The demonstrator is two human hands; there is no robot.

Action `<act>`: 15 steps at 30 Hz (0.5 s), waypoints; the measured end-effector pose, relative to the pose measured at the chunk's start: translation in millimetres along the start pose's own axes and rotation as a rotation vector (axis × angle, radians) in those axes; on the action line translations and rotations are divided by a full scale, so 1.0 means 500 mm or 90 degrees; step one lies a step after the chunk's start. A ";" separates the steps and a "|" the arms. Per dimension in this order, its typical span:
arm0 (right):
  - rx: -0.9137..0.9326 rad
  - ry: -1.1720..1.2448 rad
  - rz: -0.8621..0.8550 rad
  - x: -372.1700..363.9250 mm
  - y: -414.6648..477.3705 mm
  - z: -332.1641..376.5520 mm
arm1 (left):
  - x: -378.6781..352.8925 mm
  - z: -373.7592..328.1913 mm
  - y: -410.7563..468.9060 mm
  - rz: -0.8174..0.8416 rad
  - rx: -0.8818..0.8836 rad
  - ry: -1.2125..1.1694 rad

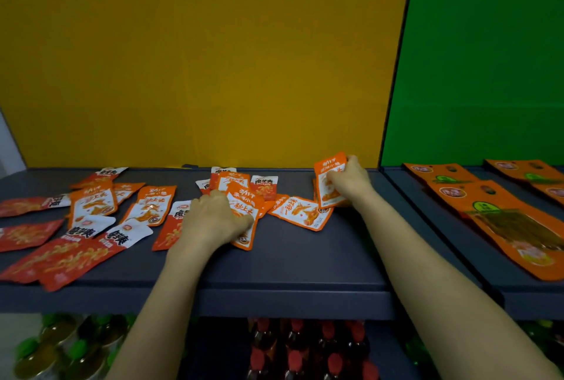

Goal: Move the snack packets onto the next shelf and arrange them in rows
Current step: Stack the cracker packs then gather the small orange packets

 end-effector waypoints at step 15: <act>-0.025 -0.290 0.009 -0.025 0.026 -0.035 | -0.019 -0.008 0.036 0.081 0.045 0.028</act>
Point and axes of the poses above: each hand's wrist, its own y-axis towards the middle knuckle, its own x-axis out of the back of the hand, z = x × y, the point moved 8 cm from there along y, towards the middle knuckle, and after that the axes turned 9 degrees about y, right-handed, at the moved point
